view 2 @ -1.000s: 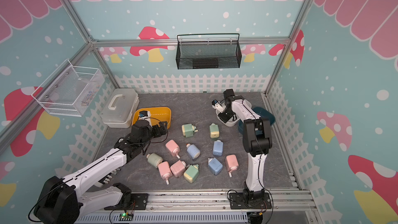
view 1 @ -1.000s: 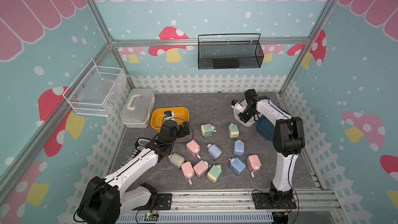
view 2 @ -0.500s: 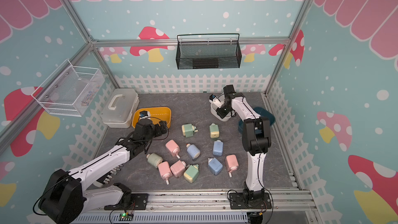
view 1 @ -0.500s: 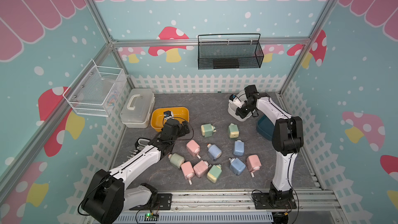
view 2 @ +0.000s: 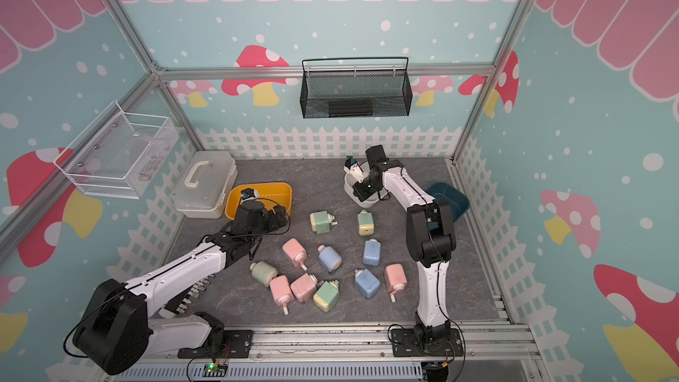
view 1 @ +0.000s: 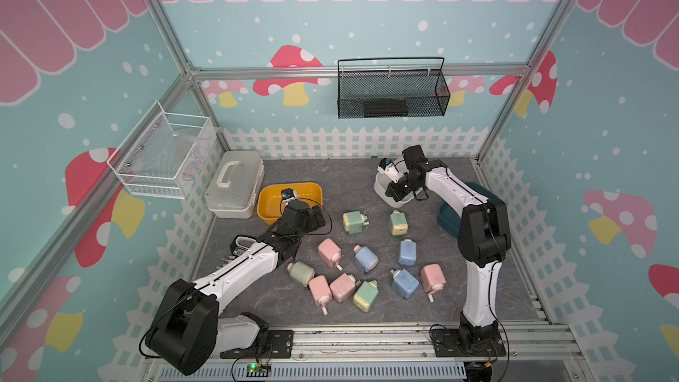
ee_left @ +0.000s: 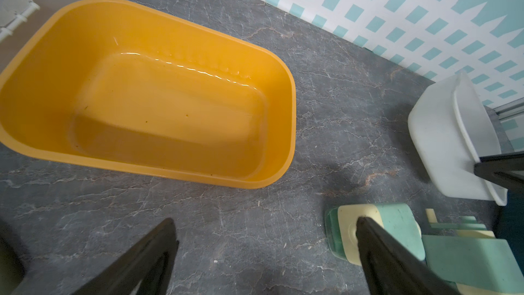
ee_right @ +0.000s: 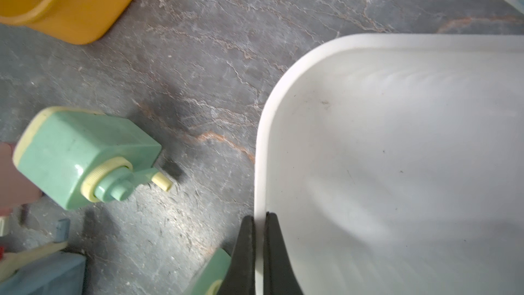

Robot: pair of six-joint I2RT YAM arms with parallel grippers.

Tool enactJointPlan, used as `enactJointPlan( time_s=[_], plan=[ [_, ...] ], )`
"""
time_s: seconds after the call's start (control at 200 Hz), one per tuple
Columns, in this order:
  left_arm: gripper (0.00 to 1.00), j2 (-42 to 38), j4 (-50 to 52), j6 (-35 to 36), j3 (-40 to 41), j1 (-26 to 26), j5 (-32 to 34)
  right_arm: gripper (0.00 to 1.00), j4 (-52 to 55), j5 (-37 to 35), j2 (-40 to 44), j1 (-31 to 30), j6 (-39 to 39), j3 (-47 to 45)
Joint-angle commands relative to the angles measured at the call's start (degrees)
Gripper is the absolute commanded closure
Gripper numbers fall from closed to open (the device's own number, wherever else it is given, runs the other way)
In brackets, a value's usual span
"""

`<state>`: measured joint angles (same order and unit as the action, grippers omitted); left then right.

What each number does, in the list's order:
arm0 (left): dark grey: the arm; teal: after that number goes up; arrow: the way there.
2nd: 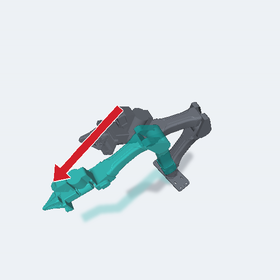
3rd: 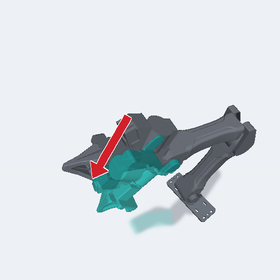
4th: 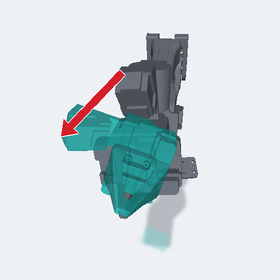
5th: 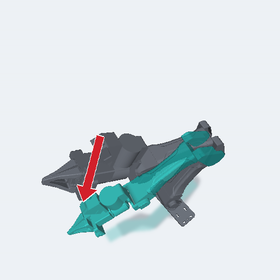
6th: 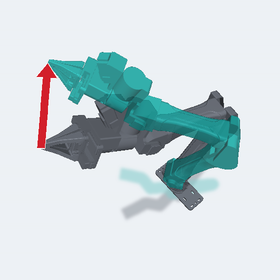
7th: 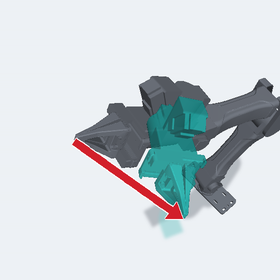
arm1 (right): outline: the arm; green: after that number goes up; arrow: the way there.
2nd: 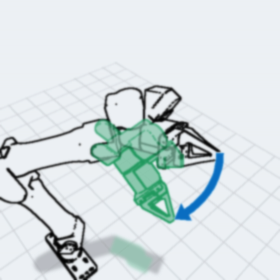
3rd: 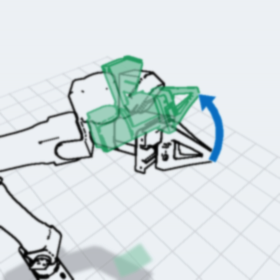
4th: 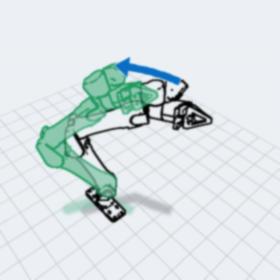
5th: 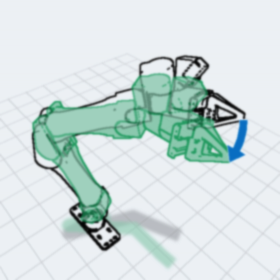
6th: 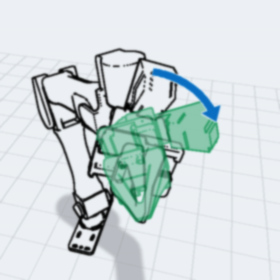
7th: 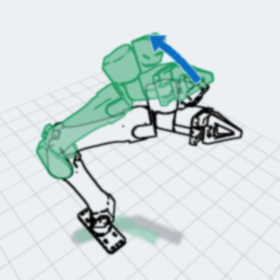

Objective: Place the pencil sharpeners by color into the storage box
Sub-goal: Move the storage box to the center of the board.

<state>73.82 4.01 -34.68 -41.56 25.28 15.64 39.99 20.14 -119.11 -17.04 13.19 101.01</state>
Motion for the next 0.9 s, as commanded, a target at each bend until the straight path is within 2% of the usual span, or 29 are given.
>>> enactJointPlan(
  time_s=[0.0, 0.19, 0.395, 0.62, 0.845, 0.896],
  plan=[
    [0.01, 0.47, -0.22, 0.89, -1.49, -0.14, -1.06, 1.0, -2.81, 2.95, -1.99, -2.29, -5.67, 1.18],
    [0.01, 1.48, 0.22, 2.11, -2.86, -0.4, -2.54, 1.0, -5.12, 2.73, -3.71, -6.11, -10.46, 2.99],
    [0.01, 1.21, 0.65, 2.51, -3.1, -1.06, -2.78, 1.0, -7.17, 0.78, -7.1, -8.94, -20.84, 7.42],
    [0.01, 1.41, 0.74, 1.99, -2.83, -1.48, -3.71, 0.97, -7.72, 2.12, -13.72, -12.21, -31.69, 14.93],
    [0.01, 2.32, 1.0, 1.72, -3.13, -3.76, -4.85, 0.95, -9.49, 5.13, -18.13, -15.31, -38.12, 19.84],
    [0.01, 2.45, 1.09, 1.63, -3.25, -3.89, -5.06, 0.92, -10.0, 6.02, -18.18, -15.88, -38.88, 19.85]
  ],
)
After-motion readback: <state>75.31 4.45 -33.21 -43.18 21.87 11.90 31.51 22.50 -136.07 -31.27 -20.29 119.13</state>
